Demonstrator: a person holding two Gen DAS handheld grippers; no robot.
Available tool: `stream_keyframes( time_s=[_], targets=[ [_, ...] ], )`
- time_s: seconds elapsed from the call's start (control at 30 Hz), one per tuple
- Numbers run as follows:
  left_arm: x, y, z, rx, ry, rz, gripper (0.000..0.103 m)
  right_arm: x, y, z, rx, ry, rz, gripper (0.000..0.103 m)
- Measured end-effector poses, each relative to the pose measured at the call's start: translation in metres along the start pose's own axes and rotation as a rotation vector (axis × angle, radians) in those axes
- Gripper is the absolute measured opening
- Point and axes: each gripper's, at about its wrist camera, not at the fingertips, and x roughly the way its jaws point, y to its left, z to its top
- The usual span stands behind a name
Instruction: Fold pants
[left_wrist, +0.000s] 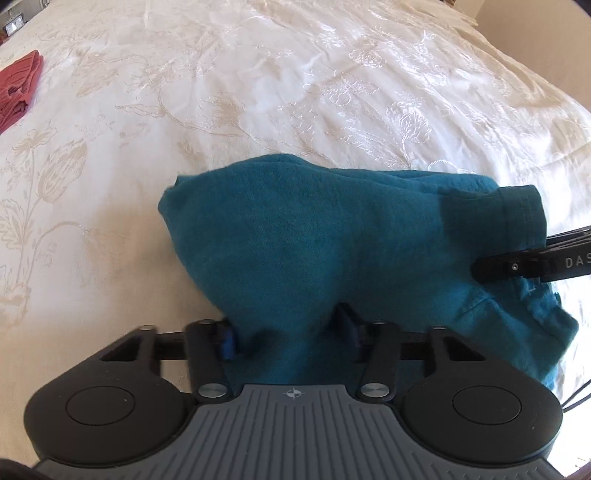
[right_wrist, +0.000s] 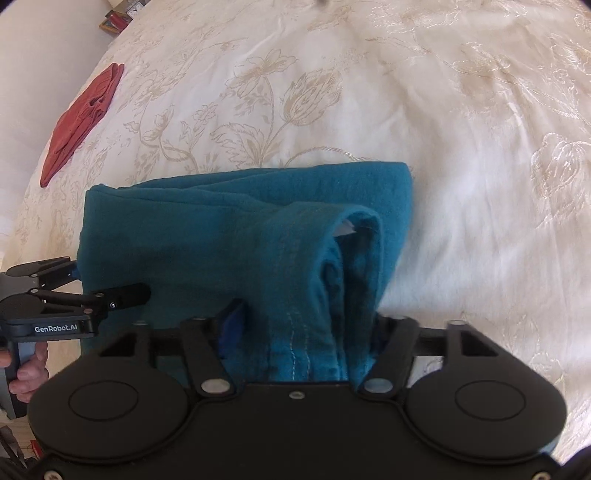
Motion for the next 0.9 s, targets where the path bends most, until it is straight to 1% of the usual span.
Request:
stream_keyframes(
  time_s=[0.03, 0.07, 0.1, 0.17, 0.27, 0.33, 0.43, 0.5, 0.53, 0.57, 0.6, 0.63, 0.67, 0.7, 0.73, 0.77, 0.8, 0.9],
  targets=[
    [-0.004, -0.004, 0.000, 0.005, -0.006, 0.011, 0.025, -0.006, 0.001, 0.000, 0.014, -0.001, 0.020, 0.034],
    [-0.010, -0.008, 0.000, 0.010, -0.016, 0.029, 0.021, -0.012, 0.004, 0.001, 0.019, -0.006, 0.024, 0.029],
    [-0.017, -0.018, 0.004, 0.020, -0.034, 0.049, 0.018, -0.018, 0.010, 0.002, 0.016, -0.017, 0.019, 0.027],
    [-0.033, -0.024, 0.008, 0.031, -0.063, 0.076, 0.018, -0.035, 0.024, 0.005, -0.013, -0.040, 0.016, 0.025],
    [-0.061, -0.024, 0.021, 0.018, -0.120, 0.076, 0.017, -0.060, 0.038, 0.016, -0.049, -0.081, 0.020, 0.025],
    [-0.073, -0.019, 0.036, 0.023, -0.159, 0.078, 0.018, -0.073, 0.043, 0.029, -0.074, -0.124, 0.021, 0.025],
    [-0.075, -0.014, 0.061, 0.038, -0.199, 0.071, 0.018, -0.078, 0.042, 0.057, -0.065, -0.167, 0.039, 0.025],
    [-0.066, -0.011, 0.079, 0.052, -0.215, 0.071, 0.018, -0.073, 0.041, 0.076, -0.076, -0.196, 0.037, 0.025],
    [-0.060, -0.010, 0.087, 0.065, -0.216, 0.077, 0.019, -0.069, 0.040, 0.086, -0.092, -0.207, 0.023, 0.026],
    [-0.048, -0.011, 0.096, 0.077, -0.211, 0.087, 0.023, -0.063, 0.038, 0.096, -0.092, -0.207, 0.019, 0.027],
    [-0.037, -0.006, 0.100, 0.082, -0.199, 0.115, 0.031, -0.057, 0.033, 0.105, -0.078, -0.207, 0.017, 0.028],
    [-0.025, -0.004, 0.105, 0.085, -0.177, 0.152, 0.034, -0.047, 0.027, 0.113, -0.058, -0.213, 0.008, 0.036],
    [-0.017, -0.004, 0.107, 0.085, -0.157, 0.198, 0.035, -0.038, 0.022, 0.119, -0.047, -0.219, -0.024, 0.047],
    [-0.014, -0.006, 0.109, 0.083, -0.140, 0.254, 0.035, -0.029, 0.016, 0.124, -0.035, -0.216, -0.080, 0.053],
    [-0.010, -0.005, 0.110, 0.080, -0.133, 0.298, 0.035, -0.021, 0.010, 0.127, -0.017, -0.199, -0.160, 0.058],
    [-0.011, -0.001, 0.110, 0.076, -0.136, 0.324, 0.035, -0.017, 0.006, 0.129, -0.005, -0.183, -0.210, 0.058],
    [-0.016, -0.002, 0.110, 0.070, -0.158, 0.322, 0.035, -0.018, 0.004, 0.128, 0.001, -0.185, -0.226, 0.058],
    [-0.035, -0.008, 0.105, 0.074, -0.225, 0.284, 0.035, -0.037, 0.009, 0.119, -0.025, -0.275, -0.254, 0.058]
  ],
)
